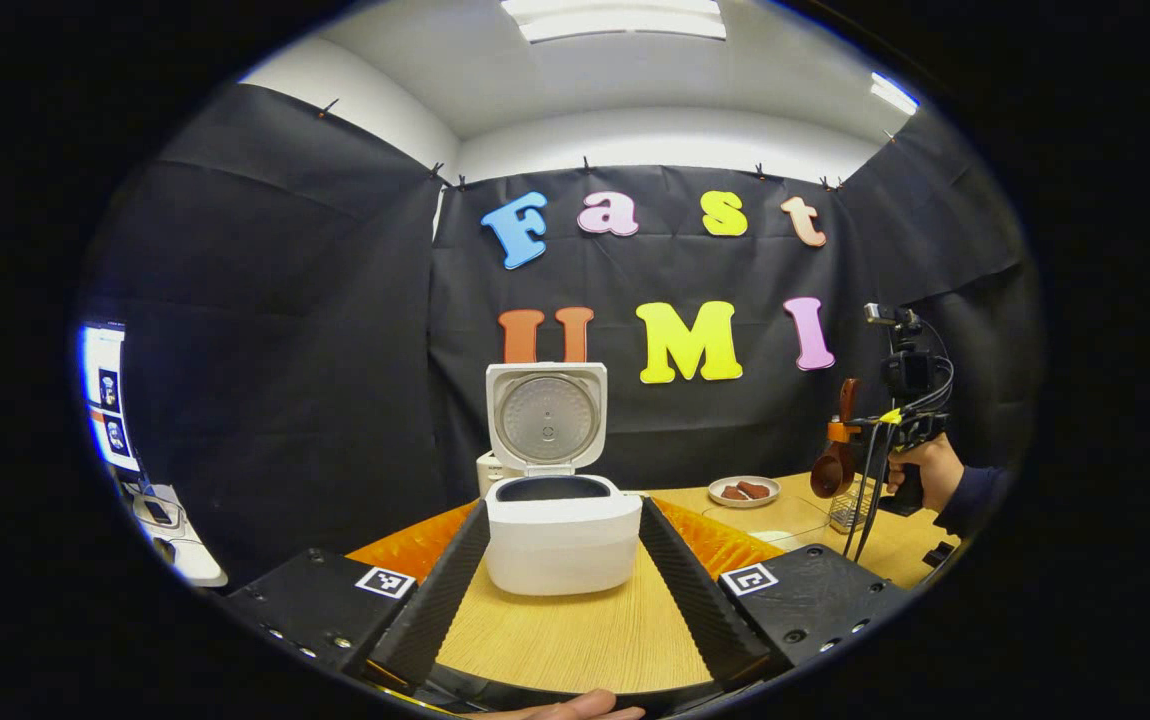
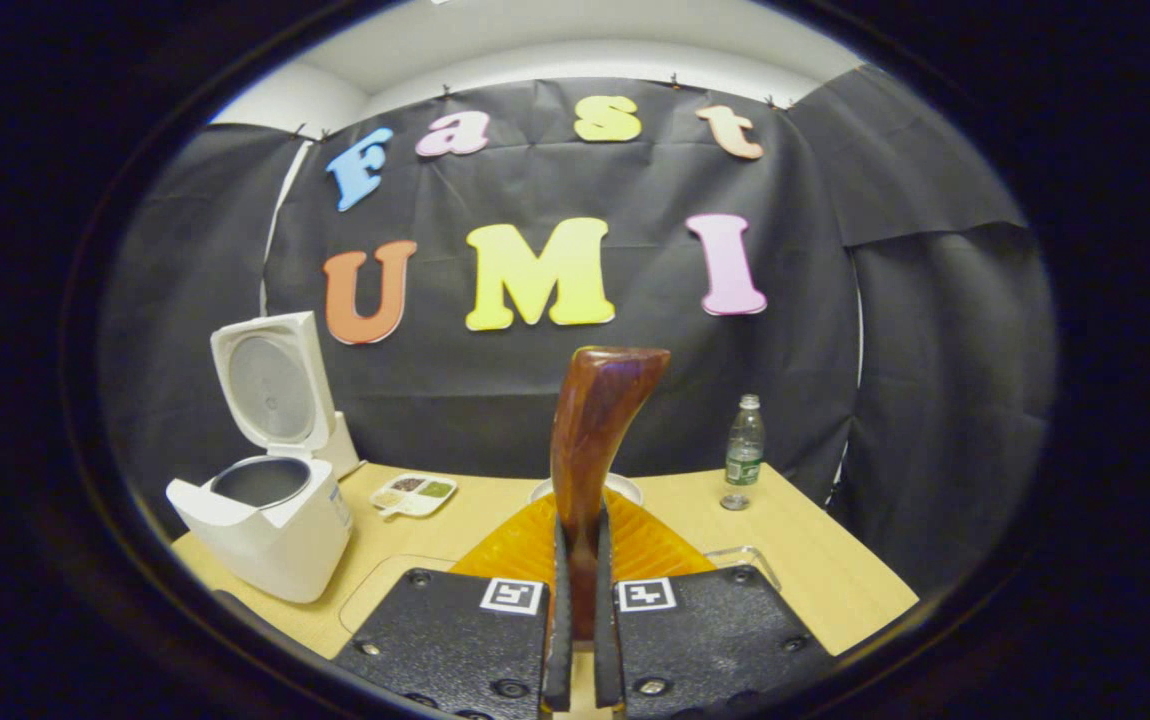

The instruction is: Close the left gripper, press the button to open the rice cooker; take a wooden spoon from the chopstick holder with the right hand, scoop a spoonful of rice and pour it into the rice cooker, then put the wooden spoon back into the chopstick holder.

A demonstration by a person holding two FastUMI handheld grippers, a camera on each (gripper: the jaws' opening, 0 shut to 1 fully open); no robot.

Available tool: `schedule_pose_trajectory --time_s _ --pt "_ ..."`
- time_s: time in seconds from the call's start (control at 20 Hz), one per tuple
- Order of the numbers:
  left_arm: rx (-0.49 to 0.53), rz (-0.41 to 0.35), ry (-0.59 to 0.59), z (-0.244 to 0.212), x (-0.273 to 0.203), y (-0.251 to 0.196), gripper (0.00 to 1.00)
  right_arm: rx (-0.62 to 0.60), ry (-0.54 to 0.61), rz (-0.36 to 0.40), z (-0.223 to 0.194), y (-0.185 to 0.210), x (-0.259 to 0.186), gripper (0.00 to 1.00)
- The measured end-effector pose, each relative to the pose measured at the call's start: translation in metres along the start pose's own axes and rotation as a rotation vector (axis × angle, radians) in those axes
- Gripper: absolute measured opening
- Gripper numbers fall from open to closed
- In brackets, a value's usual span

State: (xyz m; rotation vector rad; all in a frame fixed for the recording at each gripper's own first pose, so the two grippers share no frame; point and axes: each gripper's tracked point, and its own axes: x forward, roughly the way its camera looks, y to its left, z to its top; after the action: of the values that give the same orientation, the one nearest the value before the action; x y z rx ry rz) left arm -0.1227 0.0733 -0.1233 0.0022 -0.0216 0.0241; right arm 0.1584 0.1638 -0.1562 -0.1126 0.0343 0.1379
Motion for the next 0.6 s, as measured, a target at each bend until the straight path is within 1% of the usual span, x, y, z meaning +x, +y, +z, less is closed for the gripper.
schedule_pose_trajectory --time_s 0.05,0.15,0.2,0.25,0.35,0.4,0.6 --pt "-0.007 0.000 0.006 -0.002 -0.001 0.003 0.96 -0.024 -0.011 -0.016 -0.002 0.007 0.000 0.14" --pt "-0.016 0.000 0.019 -0.007 -0.001 0.008 0.96 -0.046 0.006 0.003 -0.020 0.035 0.008 0.14" --pt "-0.014 0.004 0.019 -0.008 -0.002 0.013 0.96 -0.045 0.027 0.016 -0.032 0.046 0.013 0.16" --pt "-0.005 0.015 0.015 -0.009 -0.002 0.017 0.96 -0.047 0.048 0.016 -0.043 0.050 0.019 0.14" --pt "0.008 0.042 0.014 -0.011 -0.001 0.028 0.96 -0.062 0.070 0.031 -0.063 0.060 0.030 0.14" --pt "0.006 0.043 0.011 -0.010 -0.003 0.029 0.96 -0.070 0.084 0.024 -0.073 0.060 0.035 0.14" --pt "-0.018 0.052 0.005 -0.009 -0.003 0.037 0.96 -0.080 0.122 -0.043 -0.104 0.050 0.049 0.14"
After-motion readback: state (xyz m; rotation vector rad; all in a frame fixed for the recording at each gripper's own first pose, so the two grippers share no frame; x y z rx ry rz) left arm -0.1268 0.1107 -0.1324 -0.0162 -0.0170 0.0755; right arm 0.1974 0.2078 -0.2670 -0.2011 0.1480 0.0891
